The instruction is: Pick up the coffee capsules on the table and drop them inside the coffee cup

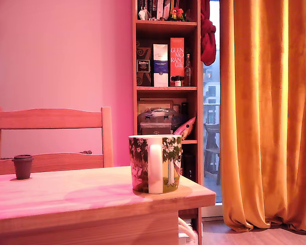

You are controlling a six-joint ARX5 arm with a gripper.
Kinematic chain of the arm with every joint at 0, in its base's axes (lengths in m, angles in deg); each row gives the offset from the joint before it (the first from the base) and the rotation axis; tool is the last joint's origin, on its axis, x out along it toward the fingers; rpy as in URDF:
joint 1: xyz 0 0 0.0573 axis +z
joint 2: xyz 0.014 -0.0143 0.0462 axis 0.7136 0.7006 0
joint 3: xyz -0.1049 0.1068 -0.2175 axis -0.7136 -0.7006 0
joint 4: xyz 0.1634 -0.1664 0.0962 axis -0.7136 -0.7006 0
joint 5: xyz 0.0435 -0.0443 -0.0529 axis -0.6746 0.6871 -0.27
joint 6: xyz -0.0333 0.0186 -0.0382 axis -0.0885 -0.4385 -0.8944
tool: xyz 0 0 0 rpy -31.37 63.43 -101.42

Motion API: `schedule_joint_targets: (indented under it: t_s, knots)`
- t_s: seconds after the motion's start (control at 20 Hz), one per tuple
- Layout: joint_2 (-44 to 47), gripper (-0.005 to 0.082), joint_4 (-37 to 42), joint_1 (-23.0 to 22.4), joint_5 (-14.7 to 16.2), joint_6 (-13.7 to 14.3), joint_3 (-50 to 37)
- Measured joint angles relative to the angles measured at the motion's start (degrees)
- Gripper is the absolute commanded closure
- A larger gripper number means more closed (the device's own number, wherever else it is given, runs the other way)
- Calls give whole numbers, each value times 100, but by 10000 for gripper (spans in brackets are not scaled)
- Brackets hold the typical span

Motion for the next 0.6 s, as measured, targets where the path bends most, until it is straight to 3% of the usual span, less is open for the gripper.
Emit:
schedule_joint_targets:
  t_s: [0.6]
  knots:
    - [3300, 778, 2341, 0, 0, 2, 0]
